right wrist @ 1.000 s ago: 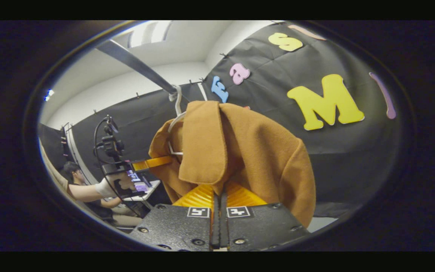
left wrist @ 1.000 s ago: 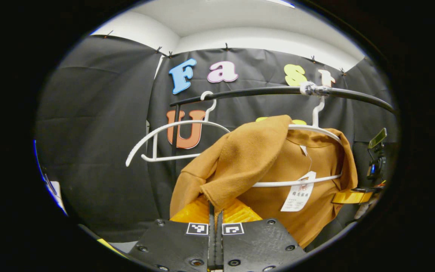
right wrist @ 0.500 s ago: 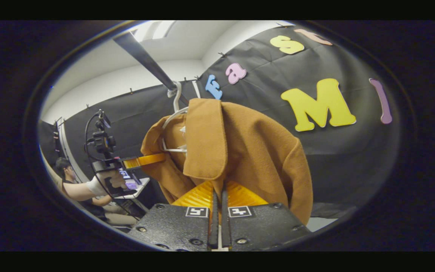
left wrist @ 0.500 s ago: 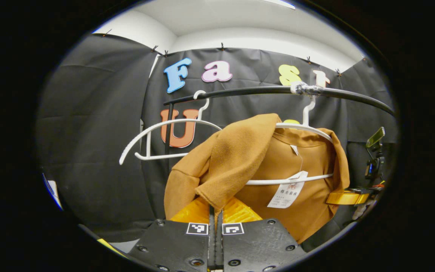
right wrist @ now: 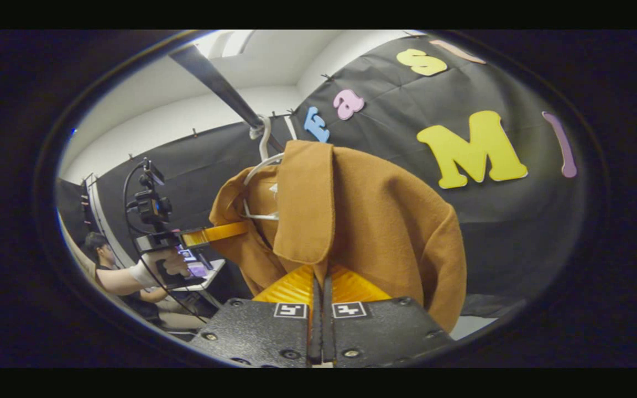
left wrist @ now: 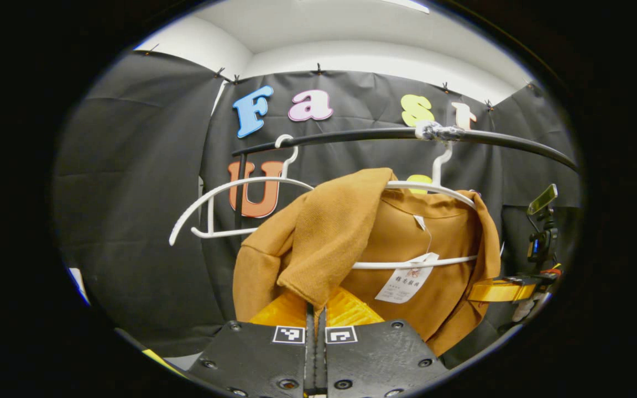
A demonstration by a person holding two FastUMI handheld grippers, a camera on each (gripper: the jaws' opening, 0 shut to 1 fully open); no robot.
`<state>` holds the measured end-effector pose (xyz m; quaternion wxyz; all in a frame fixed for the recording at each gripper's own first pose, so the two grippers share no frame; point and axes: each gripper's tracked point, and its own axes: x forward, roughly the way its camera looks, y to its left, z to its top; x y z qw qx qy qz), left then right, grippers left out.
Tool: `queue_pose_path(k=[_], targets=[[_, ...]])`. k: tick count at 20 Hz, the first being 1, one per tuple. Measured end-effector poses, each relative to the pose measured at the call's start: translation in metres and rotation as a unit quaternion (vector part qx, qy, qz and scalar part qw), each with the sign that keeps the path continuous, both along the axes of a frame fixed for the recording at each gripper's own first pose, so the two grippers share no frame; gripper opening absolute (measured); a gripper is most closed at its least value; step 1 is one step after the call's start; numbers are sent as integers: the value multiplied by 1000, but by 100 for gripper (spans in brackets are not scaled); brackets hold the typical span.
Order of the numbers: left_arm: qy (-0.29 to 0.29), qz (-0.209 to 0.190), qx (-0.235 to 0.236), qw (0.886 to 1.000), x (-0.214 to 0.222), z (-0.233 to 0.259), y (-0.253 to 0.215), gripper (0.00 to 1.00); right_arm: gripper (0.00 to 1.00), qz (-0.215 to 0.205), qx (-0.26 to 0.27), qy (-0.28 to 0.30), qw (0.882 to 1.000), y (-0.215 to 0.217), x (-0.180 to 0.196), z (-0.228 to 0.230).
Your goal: Grasp the clothes on the hanger with both hands and then place them into the laundry hamper below.
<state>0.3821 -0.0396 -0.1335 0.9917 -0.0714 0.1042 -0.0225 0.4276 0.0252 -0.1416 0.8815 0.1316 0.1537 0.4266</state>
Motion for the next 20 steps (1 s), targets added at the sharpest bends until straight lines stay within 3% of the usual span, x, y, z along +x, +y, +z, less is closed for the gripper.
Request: queue_pose_path(k=[1, 3, 4, 5, 6, 11, 12, 17, 18, 20], targets=[[0, 3, 2, 1000, 0, 0, 3, 0, 4, -3, 3, 1, 1000, 0, 2, 2], [3, 6, -5, 1000, -1, -3, 7, 5, 4, -2, 25, 15, 1000, -1, 6, 3], [5, 7, -13, 1000, -2, -5, 9, 0, 4, 4, 47, 24, 999, -2, 5, 7], [3, 10, -18, 1000, -3, -6, 11, 5, 4, 15, 73, 29, 997, -2, 2, 14], [2, 12, -17, 1000, -5, -7, 13, 0, 4, 20, 99, 28, 994, -7, 2, 24], [-12, 27, -19, 999, 3, 6, 27, 0, 3, 33, 257, 40, 965, -38, 16, 80], [-17, 28, -18, 999, 5, 11, 30, 5, 3, 35, 284, 34, 958, -43, 17, 94], [-40, 34, -10, 999, 21, 43, 49, 0, 2, 17, 358, 6, 934, -65, 35, 133], [-44, 39, -8, 998, 23, 51, 54, 5, 2, 6, 366, -1, 930, -71, 39, 138], [-54, 45, -6, 998, 26, 61, 61, 5, 3, -19, 364, -16, 931, -80, 48, 141]])
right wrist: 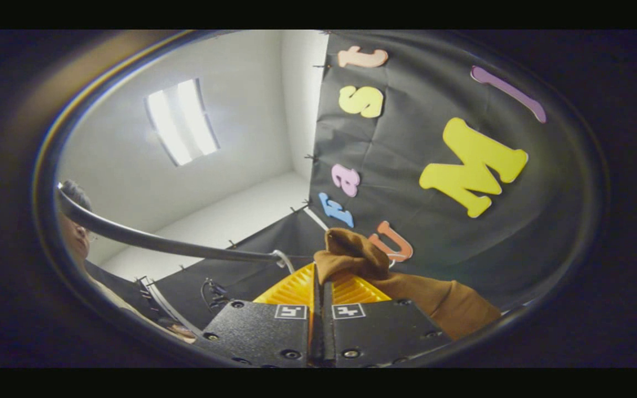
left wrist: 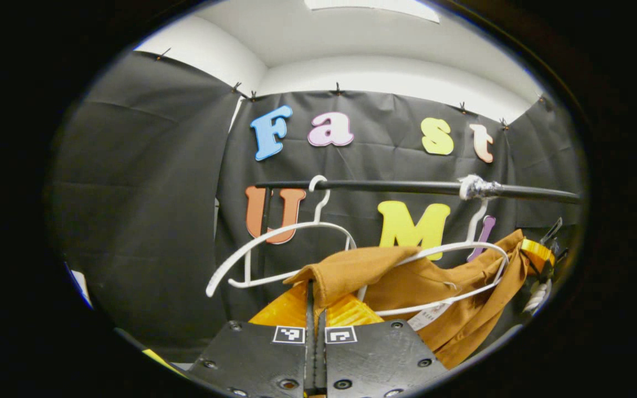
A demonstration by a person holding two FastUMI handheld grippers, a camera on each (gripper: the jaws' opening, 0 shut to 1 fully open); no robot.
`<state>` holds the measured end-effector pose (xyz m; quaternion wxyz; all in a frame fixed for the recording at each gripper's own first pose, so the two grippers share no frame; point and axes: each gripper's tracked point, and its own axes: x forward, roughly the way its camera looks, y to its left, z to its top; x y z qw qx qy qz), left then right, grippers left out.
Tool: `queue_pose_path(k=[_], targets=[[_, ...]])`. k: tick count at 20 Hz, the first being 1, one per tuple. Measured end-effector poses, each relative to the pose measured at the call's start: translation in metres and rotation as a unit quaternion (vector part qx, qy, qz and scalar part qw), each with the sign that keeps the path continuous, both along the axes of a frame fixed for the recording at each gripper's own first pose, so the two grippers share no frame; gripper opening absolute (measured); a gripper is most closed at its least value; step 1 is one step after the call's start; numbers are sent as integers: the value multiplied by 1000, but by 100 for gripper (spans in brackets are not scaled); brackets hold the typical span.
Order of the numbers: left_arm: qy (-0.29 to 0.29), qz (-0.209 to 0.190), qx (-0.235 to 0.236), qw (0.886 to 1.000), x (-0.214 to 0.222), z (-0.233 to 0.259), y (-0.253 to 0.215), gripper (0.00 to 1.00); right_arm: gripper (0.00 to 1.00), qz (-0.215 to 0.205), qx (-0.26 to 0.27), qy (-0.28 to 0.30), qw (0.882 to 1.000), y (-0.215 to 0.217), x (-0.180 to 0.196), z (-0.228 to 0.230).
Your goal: Grasp the clothes on the hanger with both hands and then place them into the laundry hamper below.
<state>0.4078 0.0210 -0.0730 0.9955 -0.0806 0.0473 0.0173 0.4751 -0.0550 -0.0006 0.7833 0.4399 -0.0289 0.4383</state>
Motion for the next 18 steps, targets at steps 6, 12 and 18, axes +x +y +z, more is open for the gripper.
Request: queue_pose_path(k=[6, 12, 18], targets=[[28, 10, -23, 999, 5, -24, 14, 5, 2, -70, -29, 26, 997, -21, 27, -20], [58, 0, -74, 996, 11, -58, 16, 0, 3, -72, -7, 56, 996, -29, 43, -37], [55, -19, -59, 997, 26, -46, 12, 5, 2, -53, -9, 59, 997, -33, 58, -28]])
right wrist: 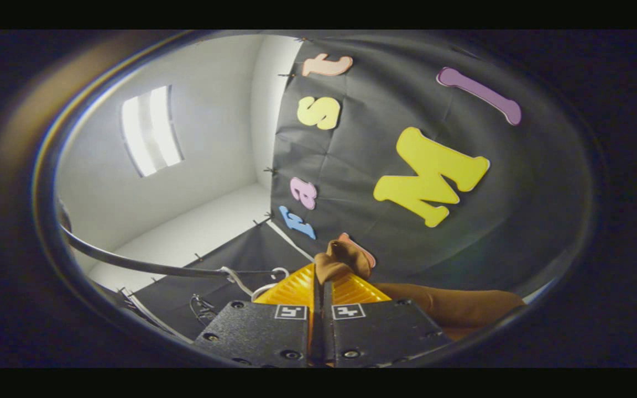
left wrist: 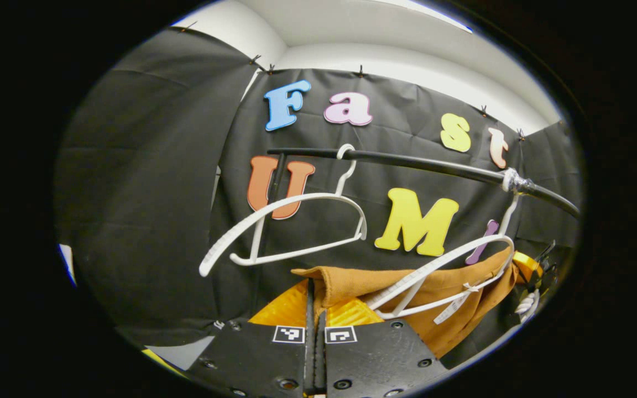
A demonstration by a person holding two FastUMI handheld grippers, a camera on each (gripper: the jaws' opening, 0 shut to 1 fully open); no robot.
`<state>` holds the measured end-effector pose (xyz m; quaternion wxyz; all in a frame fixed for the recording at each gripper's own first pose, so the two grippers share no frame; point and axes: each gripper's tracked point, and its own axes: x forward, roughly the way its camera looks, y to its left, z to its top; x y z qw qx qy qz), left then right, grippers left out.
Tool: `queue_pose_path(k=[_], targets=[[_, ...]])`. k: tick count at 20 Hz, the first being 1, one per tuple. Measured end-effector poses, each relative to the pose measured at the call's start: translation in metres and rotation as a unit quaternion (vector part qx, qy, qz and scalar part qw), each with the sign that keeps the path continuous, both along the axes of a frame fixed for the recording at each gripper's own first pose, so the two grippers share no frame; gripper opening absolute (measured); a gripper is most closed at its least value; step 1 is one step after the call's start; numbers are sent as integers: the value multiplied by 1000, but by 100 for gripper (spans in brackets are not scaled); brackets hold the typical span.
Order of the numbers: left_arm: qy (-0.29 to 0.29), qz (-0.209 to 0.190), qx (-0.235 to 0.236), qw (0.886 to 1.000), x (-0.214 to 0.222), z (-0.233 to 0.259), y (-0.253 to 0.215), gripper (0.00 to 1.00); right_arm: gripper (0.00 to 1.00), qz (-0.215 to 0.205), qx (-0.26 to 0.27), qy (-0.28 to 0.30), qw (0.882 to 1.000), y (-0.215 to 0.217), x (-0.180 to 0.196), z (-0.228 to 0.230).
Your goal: Grasp the clothes on the hanger with both hands and then place them into the laundry hamper below.
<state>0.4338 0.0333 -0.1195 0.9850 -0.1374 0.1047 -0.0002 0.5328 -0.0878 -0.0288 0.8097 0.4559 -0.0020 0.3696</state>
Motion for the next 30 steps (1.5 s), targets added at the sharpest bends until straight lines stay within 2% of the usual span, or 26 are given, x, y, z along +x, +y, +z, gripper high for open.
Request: queue_pose_path(k=[3, 4, 5, 6, 7, 9, 10, 12, 13, 15, 16, 17, 20, 25, 30], targets=[[-11, -9, 9, 1000, 9, 15, -1, 5, 2, -16, -25, -29, 999, -5, 8, 20], [-17, -11, 15, 1000, 11, 20, -2, 5, 2, -37, -61, -36, 997, -7, 15, 16], [-20, -18, 21, 999, 12, 25, -5, 5, 2, -59, -101, -38, 992, -10, 22, 12], [-22, -23, 28, 999, 13, 26, -7, 0, 5, -82, -135, -45, 986, -11, 29, 12], [-19, -31, 35, 999, 16, 26, -9, 5, 2, -103, -177, -35, 978, -13, 37, 7], [-14, -42, 46, 998, 21, 21, -10, 5, 3, -123, -204, -31, 971, -10, 46, 6], [-13, -42, 45, 998, 22, 19, -7, 5, 2, -118, -217, -27, 969, -6, 44, 2], [-8, -38, 28, 999, 22, 12, 2, 5, 3, -79, -208, -21, 975, 6, 42, -3], [-2, -45, 12, 999, 23, 5, 4, 0, 4, -62, -182, -19, 981, 8, 44, -3], [7, -66, -12, 998, 23, -7, 4, 0, 5, -9, -116, 12, 993, 12, 49, -8], [5, -76, -26, 997, 21, -11, 2, 4, 3, -6, -79, 24, 997, 7, 58, -12], [3, -87, -37, 996, 21, -13, -3, 5, 3, 10, -55, 41, 998, 8, 62, -21], [10, -85, -39, 996, 21, -30, 0, 5, 3, 41, -6, 81, 996, 17, 70, -50], [44, -66, -40, 996, 14, -64, 20, 5, 2, 60, -27, 130, 989, 34, 59, -106], [81, -46, -20, 995, -16, -100, 26, 5, 2, 65, -75, 155, 983, 55, 23, -145]])
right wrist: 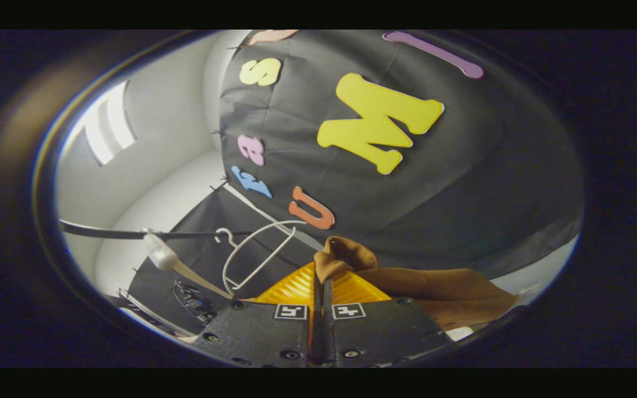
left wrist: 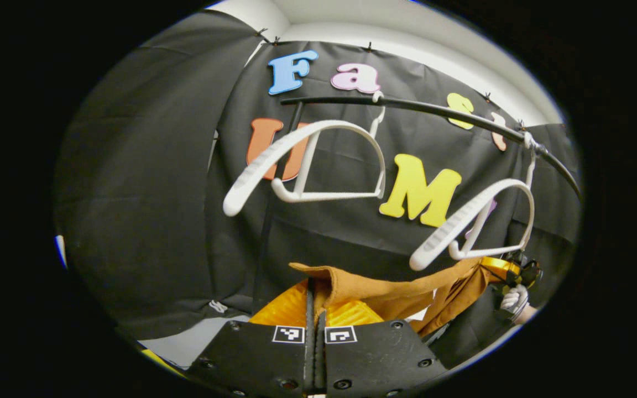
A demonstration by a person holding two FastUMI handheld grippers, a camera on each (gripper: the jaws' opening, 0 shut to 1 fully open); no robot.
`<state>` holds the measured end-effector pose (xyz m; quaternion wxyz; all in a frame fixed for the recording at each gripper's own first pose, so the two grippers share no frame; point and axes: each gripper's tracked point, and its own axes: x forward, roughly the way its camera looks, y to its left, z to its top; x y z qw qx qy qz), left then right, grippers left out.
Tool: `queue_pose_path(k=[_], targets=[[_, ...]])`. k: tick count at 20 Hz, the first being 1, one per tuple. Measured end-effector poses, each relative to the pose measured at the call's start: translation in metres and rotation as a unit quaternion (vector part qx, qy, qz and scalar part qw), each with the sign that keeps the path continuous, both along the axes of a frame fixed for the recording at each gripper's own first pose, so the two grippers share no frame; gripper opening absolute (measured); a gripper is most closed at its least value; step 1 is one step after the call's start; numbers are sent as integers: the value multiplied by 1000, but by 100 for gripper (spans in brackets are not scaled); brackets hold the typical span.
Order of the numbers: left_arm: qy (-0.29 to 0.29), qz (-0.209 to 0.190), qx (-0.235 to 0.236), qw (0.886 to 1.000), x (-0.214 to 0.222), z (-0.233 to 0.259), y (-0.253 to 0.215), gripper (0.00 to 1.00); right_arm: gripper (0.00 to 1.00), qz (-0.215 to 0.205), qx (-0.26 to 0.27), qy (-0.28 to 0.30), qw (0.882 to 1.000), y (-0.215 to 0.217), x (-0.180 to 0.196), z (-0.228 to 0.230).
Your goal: Grasp the clothes on the hanger with both hands and then place them into the laundry hamper below.
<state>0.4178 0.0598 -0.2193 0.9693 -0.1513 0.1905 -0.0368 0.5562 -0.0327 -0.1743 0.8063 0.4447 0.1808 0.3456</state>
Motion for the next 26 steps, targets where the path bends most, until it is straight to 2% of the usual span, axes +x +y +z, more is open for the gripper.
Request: queue_pose_path(k=[1, 2, 7, 13, 14, 15, 16, 17, 18, 19, 21, 22, 23, 24, 25, 26], targets=[[6, -5, 3, 1000, -6, -8, -5, 5, 3, 6, -1, 2, 1000, 5, -11, -5], [12, -7, 3, 1000, -14, -15, -9, 0, 3, 14, 6, 6, 1000, 14, -25, -7], [20, -31, 3, 999, -43, -22, -32, 0, 3, 34, 13, 2, 999, 52, -87, -7], [-29, -116, 8, 993, -80, 27, -88, 0, 3, 69, -9, -43, 997, 115, -168, 40], [-40, -128, 2, 991, -86, 38, -99, 5, 3, 77, -10, -52, 996, 127, -179, 51], [-46, -143, -12, 989, -94, 45, -114, 0, 4, 87, -12, -61, 994, 139, -192, 60], [-51, -154, -20, 987, -100, 53, -125, 5, 2, 92, -17, -69, 993, 150, -206, 67], [-55, -166, -27, 984, -109, 59, -136, 5, 3, 97, -28, -73, 992, 160, -215, 70], [-59, -174, -29, 983, -114, 59, -143, 0, 2, 98, -41, -74, 992, 170, -225, 67], [-48, -176, -29, 983, -116, 56, -147, 5, 3, 95, -54, -72, 991, 177, -232, 63], [-42, -182, -37, 982, -120, 47, -155, 5, 3, 98, -96, -68, 988, 190, -245, 46], [-39, -186, -39, 981, -123, 39, -159, 0, 2, 91, -117, -64, 987, 194, -247, 35], [-29, -191, -40, 980, -129, 24, -162, 5, 2, 90, -139, -55, 985, 197, -247, 20], [-18, -193, -41, 980, -135, 7, -164, 0, 2, 83, -154, -41, 984, 193, -247, 3], [-2, -193, -42, 980, -141, -12, -167, 5, 3, 81, -166, -23, 982, 193, -247, -15], [12, -194, -46, 980, -145, -31, -170, 0, 2, 81, -178, -4, 981, 193, -251, -35]])
